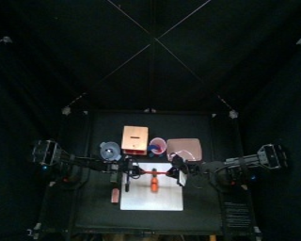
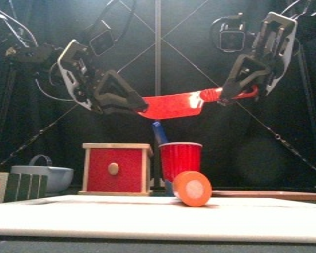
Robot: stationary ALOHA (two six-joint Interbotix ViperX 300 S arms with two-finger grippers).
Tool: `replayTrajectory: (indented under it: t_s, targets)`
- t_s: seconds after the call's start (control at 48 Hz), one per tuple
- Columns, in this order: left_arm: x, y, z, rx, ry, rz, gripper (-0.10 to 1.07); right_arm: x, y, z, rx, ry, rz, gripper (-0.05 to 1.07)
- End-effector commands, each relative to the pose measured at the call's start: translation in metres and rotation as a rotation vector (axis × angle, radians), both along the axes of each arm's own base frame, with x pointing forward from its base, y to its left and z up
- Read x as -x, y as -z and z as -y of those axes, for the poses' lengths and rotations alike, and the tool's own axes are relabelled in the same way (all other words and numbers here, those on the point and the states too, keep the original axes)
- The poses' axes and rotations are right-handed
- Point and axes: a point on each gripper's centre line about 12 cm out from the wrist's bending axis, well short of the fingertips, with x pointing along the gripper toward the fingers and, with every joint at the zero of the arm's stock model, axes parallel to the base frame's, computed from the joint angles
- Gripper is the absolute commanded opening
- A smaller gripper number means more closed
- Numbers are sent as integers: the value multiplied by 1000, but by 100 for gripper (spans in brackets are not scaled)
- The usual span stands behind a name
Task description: Cut carrot
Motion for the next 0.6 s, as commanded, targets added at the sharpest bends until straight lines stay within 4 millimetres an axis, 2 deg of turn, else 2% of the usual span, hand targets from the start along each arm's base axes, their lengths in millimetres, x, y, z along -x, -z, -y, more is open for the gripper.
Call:
replayTrajectory:
  t_s: [0.0,0.167,0.375,0.583]
  targets:
    - [-1,-5,9,4,23,20,39,-4,2,-7,-7,-8,-31,24]
    - [1,0,21,8,53,4,39,-13,14,-14,20,-24,-120,24]
    - [-2,18,27,11,60,-46,39,-20,23,-11,65,-16,-217,24]
    - [-8,29,28,19,47,-72,39,-18,32,-8,62,-2,-258,24]
